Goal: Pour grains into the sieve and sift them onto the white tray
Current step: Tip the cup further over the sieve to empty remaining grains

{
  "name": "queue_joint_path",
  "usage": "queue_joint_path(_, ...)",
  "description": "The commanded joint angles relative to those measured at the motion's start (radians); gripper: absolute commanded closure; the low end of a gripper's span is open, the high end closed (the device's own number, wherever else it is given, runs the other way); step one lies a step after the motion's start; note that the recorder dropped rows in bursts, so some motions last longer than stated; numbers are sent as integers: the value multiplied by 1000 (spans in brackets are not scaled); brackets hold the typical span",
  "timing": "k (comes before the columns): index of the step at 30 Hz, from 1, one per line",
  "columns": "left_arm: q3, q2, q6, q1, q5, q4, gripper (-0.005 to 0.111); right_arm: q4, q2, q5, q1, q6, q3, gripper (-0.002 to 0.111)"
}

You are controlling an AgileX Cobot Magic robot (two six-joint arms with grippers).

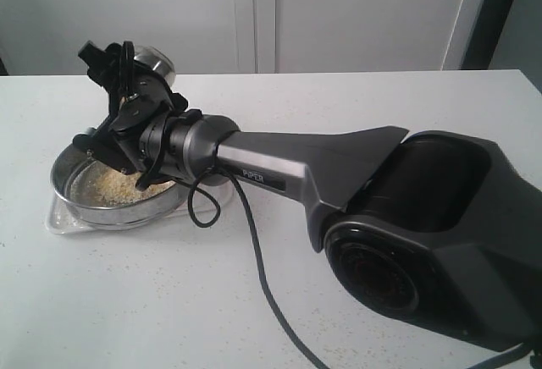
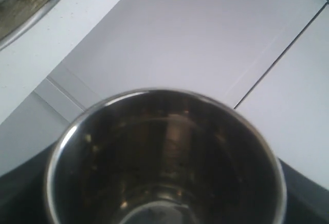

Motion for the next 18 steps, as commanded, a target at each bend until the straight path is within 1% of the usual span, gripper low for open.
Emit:
queue_joint_path(1,5,-4,0,2,-1,-7,107,-16,-15,-3,-2,-33,-27,108)
queue_joint_path(11,5,-4,0,2,-1,-7,107,-5,-13,-21,0,-33,-36,108)
queue_joint_path(18,5,-4,0,2,-1,-7,107,-16,-24,0,2,-94,-39,108)
